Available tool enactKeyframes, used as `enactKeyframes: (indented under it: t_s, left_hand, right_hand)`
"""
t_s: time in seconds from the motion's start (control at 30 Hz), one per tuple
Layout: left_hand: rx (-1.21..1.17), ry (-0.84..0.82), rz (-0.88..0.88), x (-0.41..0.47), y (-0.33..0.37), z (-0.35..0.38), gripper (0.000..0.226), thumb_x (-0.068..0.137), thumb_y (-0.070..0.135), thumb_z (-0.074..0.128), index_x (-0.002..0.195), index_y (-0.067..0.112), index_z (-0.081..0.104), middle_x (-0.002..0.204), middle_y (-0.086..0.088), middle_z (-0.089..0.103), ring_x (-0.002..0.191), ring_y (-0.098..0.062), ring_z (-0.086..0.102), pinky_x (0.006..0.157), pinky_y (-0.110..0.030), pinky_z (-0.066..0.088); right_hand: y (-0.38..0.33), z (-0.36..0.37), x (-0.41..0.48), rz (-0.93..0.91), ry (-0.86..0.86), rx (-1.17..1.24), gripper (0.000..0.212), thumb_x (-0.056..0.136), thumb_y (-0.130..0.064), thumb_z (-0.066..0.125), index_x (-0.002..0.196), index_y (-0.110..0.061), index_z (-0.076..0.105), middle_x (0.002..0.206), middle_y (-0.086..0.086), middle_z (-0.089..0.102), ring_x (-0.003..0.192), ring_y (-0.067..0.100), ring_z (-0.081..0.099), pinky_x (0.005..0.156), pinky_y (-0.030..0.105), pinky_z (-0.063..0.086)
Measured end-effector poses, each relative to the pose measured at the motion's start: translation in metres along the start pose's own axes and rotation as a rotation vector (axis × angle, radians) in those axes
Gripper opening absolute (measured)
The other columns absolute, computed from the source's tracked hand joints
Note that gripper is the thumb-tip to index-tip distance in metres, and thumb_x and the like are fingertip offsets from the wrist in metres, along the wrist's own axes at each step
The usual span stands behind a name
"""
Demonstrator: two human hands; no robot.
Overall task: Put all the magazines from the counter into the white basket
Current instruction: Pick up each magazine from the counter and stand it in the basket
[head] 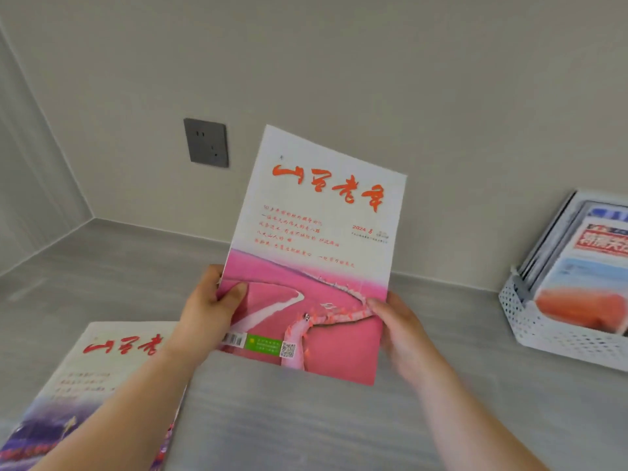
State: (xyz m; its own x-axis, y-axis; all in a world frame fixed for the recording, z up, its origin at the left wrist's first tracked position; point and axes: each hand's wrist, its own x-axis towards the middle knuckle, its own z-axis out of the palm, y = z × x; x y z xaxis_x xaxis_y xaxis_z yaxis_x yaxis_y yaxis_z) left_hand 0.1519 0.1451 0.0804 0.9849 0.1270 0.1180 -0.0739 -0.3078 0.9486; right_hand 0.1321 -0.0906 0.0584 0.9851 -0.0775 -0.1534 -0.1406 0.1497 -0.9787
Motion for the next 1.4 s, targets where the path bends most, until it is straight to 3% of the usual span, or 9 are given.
enactKeyframes:
  t_s: [0.2,0.3,0.4,0.6,0.67,0.83,1.07,1.23,1.4]
  left_hand:
    - [-0.074,-0.108,0.110,-0.030,0.042,0.110,0.031,0.092,0.010,0.040,0.075,0.035,0.047,0.073,0.010,0.056,0.069,-0.005,0.053,0.059,-0.016,0.042]
    - [-0.135,-0.124,0.182,-0.041,0.069,0.175,0.032,0.091,0.002,0.039,0.087,0.032,0.052,0.079,0.016,0.058,0.075,0.004,0.054,0.057,0.000,0.041]
    - [-0.149,-0.211,0.207,-0.046,0.099,0.237,0.038,0.087,-0.002,0.042,0.084,0.035,0.051,0.079,0.016,0.060,0.070,0.007,0.059,0.056,0.002,0.042]
    - [0.027,-0.364,0.260,-0.035,0.156,0.340,0.006,0.085,0.015,0.054,0.084,0.020,0.057,0.087,-0.002,0.066,0.082,-0.024,0.062,0.077,-0.034,0.052]
    - [0.070,-0.352,0.299,-0.026,0.171,0.364,0.007,0.083,0.015,0.057,0.088,0.014,0.062,0.086,-0.004,0.066,0.079,-0.022,0.061,0.077,-0.034,0.050]
    - [0.181,-0.416,0.319,-0.012,0.192,0.419,0.016,0.082,0.016,0.058,0.097,0.013,0.064,0.094,-0.005,0.069,0.086,-0.022,0.062,0.081,-0.035,0.052]
    - [0.372,-0.484,0.268,-0.007,0.168,0.469,0.020,0.083,0.018,0.054,0.101,0.016,0.062,0.100,-0.007,0.070,0.091,-0.026,0.063,0.082,-0.040,0.054]
    - [0.500,-0.496,0.188,-0.004,0.141,0.482,0.018,0.082,0.017,0.053,0.096,0.013,0.064,0.097,-0.007,0.071,0.085,-0.025,0.063,0.072,-0.031,0.050]
    - [0.523,-0.583,0.131,-0.005,0.122,0.494,0.019,0.081,0.013,0.054,0.097,0.013,0.064,0.099,-0.007,0.070,0.090,-0.025,0.063,0.075,-0.031,0.050]
  right_hand:
    - [-0.044,-0.116,-0.032,-0.109,0.121,0.029,0.034,0.077,0.013,0.046,0.085,-0.015,0.063,0.072,-0.007,0.075,0.067,0.009,0.069,0.055,0.022,0.055]
    - [-0.058,-0.178,-0.044,-0.155,0.269,-0.033,0.034,0.079,0.011,0.048,0.081,-0.020,0.061,0.077,-0.008,0.072,0.071,0.012,0.067,0.060,0.027,0.053]
    - [-0.079,-0.239,-0.052,-0.227,0.396,-0.132,0.034,0.081,0.007,0.050,0.081,-0.025,0.061,0.090,-0.004,0.066,0.082,0.013,0.062,0.069,0.030,0.049]
    - [-0.126,-0.342,-0.053,-0.314,0.604,-0.220,0.024,0.082,0.001,0.053,0.091,-0.020,0.061,0.088,-0.002,0.064,0.066,0.004,0.061,0.055,0.018,0.050]
    - [-0.139,-0.369,-0.049,-0.345,0.656,-0.238,0.025,0.082,-0.001,0.053,0.099,-0.017,0.061,0.090,0.001,0.065,0.071,0.008,0.063,0.062,0.021,0.051]
    - [-0.155,-0.416,-0.033,-0.440,0.739,-0.267,0.025,0.081,-0.001,0.055,0.080,-0.026,0.059,0.078,-0.011,0.061,0.071,-0.002,0.056,0.059,0.016,0.043]
    - [-0.119,-0.456,-0.009,-0.330,0.739,-0.200,0.026,0.082,0.000,0.053,0.084,-0.026,0.059,0.075,-0.014,0.060,0.053,-0.005,0.062,0.040,0.008,0.044]
    - [-0.082,-0.464,0.006,-0.146,0.712,-0.154,0.022,0.083,-0.004,0.054,0.091,-0.023,0.060,0.078,-0.009,0.062,0.068,0.011,0.061,0.039,0.018,0.048]
    - [-0.062,-0.470,0.018,-0.044,0.766,-0.170,0.029,0.080,0.003,0.053,0.104,-0.009,0.060,0.095,0.007,0.061,0.084,0.024,0.057,0.065,0.026,0.047]
